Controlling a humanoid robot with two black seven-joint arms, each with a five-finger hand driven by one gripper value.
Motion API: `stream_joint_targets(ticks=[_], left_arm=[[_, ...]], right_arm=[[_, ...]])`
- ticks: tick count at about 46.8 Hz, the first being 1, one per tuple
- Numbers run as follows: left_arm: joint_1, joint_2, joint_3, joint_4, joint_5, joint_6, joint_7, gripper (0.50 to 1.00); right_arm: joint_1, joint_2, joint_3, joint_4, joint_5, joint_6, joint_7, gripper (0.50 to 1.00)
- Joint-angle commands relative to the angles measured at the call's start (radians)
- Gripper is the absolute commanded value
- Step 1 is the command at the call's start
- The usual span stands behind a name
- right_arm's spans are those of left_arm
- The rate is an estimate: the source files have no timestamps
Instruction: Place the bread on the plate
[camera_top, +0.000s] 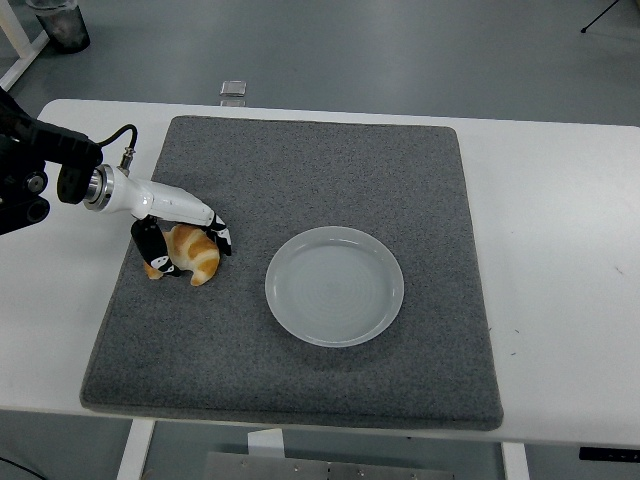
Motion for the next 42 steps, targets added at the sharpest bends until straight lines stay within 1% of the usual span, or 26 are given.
stream_joint_targets(ticks=[1, 11, 18, 21, 24, 26, 28, 29, 30, 31, 34, 42], left_arm=[[0.000, -0.009, 0.000, 0.004, 0.000, 0.000, 0.001, 0.782], [0.014, -0.013, 0.005, 0.007, 0.017, 0.000, -0.001, 0.778], [0.014, -0.012, 0.015, 0.007, 0.021, 0.000, -0.001, 0.763], [0.012, -0.012, 0.020, 0.009, 0.023, 0.000, -0.001, 0.737], [0.012, -0.013, 0.020, 0.009, 0.023, 0.000, -0.001, 0.694], [0.009, -0.013, 0.020, 0.009, 0.023, 0.000, -0.001, 0.637], [0.005, -0.015, 0.020, 0.007, 0.023, 0.000, -0.001, 0.604], [0.002, -0.015, 0.020, 0.007, 0.023, 0.000, -0.001, 0.574], [-0.001, -0.015, 0.020, 0.007, 0.023, 0.000, -0.001, 0.517], [-0.004, -0.013, 0.018, 0.007, 0.023, 0.000, -0.001, 0.500], [-0.020, -0.013, 0.017, 0.009, 0.023, 0.000, -0.001, 0.500], [-0.118, -0.013, 0.014, 0.007, 0.017, -0.012, -0.001, 0.500]], right_arm=[[0.000, 0.000, 0.000, 0.000, 0.000, 0.000, 0.002, 0.952], [0.000, 0.000, 0.000, 0.001, 0.000, 0.000, 0.003, 0.952], [0.000, 0.000, 0.000, 0.009, 0.000, 0.000, 0.003, 0.952], [0.000, 0.000, 0.000, 0.009, 0.000, 0.000, 0.003, 0.952], [0.000, 0.000, 0.000, 0.009, 0.000, 0.000, 0.003, 0.952], [0.000, 0.000, 0.000, 0.009, 0.000, 0.000, 0.003, 0.952], [0.000, 0.000, 0.000, 0.009, 0.000, 0.000, 0.003, 0.952], [0.000, 0.000, 0.000, 0.009, 0.000, 0.000, 0.003, 0.952], [0.000, 0.000, 0.000, 0.009, 0.000, 0.000, 0.003, 0.952], [0.000, 0.000, 0.000, 0.009, 0.000, 0.000, 0.003, 0.952], [0.000, 0.000, 0.000, 0.009, 0.000, 0.000, 0.003, 0.952], [0.000, 0.000, 0.000, 0.009, 0.000, 0.000, 0.003, 0.952]])
